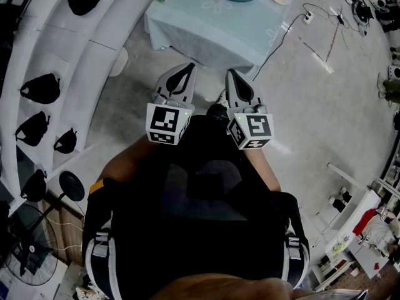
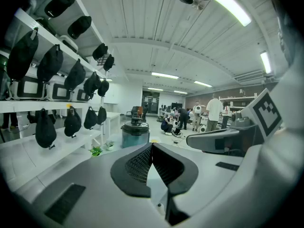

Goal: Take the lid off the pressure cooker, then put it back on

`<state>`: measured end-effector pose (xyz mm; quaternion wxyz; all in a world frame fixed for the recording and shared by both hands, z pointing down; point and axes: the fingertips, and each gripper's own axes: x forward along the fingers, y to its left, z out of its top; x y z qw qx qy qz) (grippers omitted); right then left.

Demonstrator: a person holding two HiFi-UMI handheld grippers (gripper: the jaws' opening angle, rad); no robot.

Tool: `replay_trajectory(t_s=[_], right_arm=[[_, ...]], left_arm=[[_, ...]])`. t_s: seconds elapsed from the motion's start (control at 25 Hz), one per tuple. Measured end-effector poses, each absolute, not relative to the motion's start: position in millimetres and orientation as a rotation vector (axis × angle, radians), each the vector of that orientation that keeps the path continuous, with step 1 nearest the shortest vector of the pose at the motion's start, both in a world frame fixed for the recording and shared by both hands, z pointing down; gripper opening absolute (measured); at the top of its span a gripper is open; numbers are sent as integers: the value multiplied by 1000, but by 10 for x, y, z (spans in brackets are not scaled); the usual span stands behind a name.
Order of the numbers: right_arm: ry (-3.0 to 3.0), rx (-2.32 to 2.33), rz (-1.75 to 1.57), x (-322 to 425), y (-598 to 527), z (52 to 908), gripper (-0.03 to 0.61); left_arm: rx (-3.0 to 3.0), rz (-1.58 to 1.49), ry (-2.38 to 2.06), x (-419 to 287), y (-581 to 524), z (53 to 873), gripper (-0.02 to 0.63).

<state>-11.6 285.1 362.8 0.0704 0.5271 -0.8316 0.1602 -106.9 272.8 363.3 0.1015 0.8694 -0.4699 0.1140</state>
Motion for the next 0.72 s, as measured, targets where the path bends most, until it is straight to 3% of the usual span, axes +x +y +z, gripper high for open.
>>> replay_trajectory(t_s=[0.72], right_arm=[[-2527, 1566, 476, 129, 2570, 3591, 15]], left_arm=[[2570, 320, -1388, -802, 2434, 3606, 9]])
